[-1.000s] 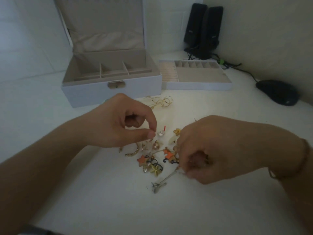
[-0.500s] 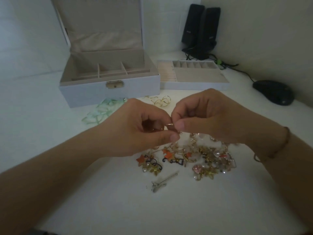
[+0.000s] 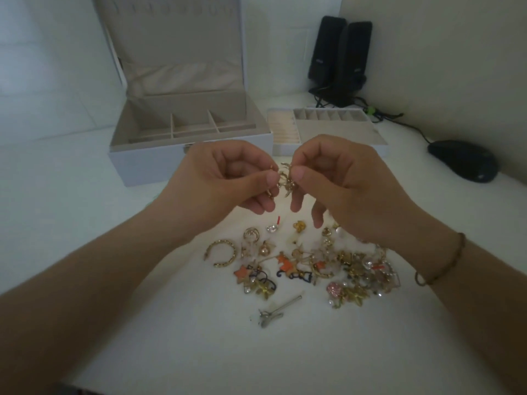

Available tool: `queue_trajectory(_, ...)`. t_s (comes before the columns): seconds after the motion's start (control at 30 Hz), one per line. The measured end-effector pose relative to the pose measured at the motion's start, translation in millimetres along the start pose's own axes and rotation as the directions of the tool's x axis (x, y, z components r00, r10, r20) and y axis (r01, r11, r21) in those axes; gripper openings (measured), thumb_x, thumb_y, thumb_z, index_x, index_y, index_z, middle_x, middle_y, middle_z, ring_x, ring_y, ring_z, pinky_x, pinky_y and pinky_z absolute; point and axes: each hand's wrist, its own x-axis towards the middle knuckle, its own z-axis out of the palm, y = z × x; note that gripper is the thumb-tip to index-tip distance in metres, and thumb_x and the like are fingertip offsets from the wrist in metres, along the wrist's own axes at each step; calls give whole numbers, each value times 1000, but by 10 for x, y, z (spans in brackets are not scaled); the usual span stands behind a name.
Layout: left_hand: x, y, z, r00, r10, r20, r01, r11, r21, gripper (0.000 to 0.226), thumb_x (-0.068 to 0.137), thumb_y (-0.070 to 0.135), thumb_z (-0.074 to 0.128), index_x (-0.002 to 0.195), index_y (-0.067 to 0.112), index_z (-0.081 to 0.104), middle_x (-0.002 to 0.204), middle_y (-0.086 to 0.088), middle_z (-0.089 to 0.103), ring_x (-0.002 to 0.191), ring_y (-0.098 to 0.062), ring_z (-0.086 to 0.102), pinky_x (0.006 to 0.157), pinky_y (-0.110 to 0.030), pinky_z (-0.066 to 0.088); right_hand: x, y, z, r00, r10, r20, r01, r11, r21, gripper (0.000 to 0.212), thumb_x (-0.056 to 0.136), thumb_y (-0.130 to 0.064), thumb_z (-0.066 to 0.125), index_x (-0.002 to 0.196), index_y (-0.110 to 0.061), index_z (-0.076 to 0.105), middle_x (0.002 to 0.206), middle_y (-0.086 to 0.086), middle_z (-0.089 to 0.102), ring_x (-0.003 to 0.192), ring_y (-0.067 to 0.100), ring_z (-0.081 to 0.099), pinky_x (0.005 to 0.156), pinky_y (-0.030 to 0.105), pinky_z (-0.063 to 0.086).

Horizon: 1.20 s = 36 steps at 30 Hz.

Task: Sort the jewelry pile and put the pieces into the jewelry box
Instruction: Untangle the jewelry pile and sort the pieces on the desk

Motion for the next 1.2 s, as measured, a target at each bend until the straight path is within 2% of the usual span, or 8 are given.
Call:
queue_trajectory(0.33,34,-45,3,1000,-21,16,22,999,-31,21,68,14,73,87,7,69,67,-5,72,59,-14,70,59,-22,58,41,18,-11,999,39,-30,-39,999,4,10,87,-8,64,94,-4,70,70,11,71,60,22,69,52,28,55)
queue_trajectory(0.47,40,-84,38,997,72,-29,-66,982,176,19,71,25,74,84,11,69,68,-4,72,61,-21,72,58,-27,58,47,-23,-41,996,93,15,-93,994,57,19,75,-17,74,84,-1,69,60,9,69,51,18,65,51,26,54)
queue_trajectory(0.53,41,-92,43,994,85,-68,-67,970,235,22,71,30,75,85,14,69,71,-1,72,62,-20,72,57,-27,57,63,-19,-97,993,121,-8,-121,992,25,10,79,-9,73,83,-1,70,60,9,69,50,19,65,52,25,55)
queue_trajectory(0.67,95,-103,-119,963,163,-214,-74,926,370,5,87,29,71,90,26,69,76,6,71,63,-10,69,58,-25,55,153,104,-388,946,192,-260,-201,979,-10,5,84,-8,68,86,-5,71,65,11,70,55,20,66,57,26,58)
queue_trajectory(0.73,123,-108,-212,937,235,-260,-91,879,468,9,91,25,69,87,33,67,77,10,70,65,-8,67,63,-26,54,212,225,-493,916,220,-335,-268,958,-104,5,86,-11,67,85,-9,71,65,10,70,55,19,65,56,26,58)
queue_trajectory(0.87,147,-122,-263,916,287,-281,-76,811,580,21,90,24,68,81,41,64,71,21,64,62,4,58,62,-12,47,318,481,-493,897,332,-293,-414,863,-289,7,86,-17,68,83,-12,71,58,6,69,42,6,57,45,12,48)
queue_trajectory(1.07,204,-43,-577,824,300,-481,-82,903,422,12,85,24,66,83,36,69,80,5,70,72,-9,62,75,-28,52,410,675,-442,917,300,-264,-389,821,-417,9,85,-21,69,92,-16,72,68,-2,70,43,-2,57,45,4,42)
queue_trajectory(1.2,213,6,-778,819,232,-525,-67,947,314,9,79,25,65,82,28,72,70,4,67,58,-5,55,67,-28,44,416,677,-426,948,220,-229,-313,766,-562,15,84,-28,69,95,-18,71,72,-5,68,66,-5,56,56,-5,35)
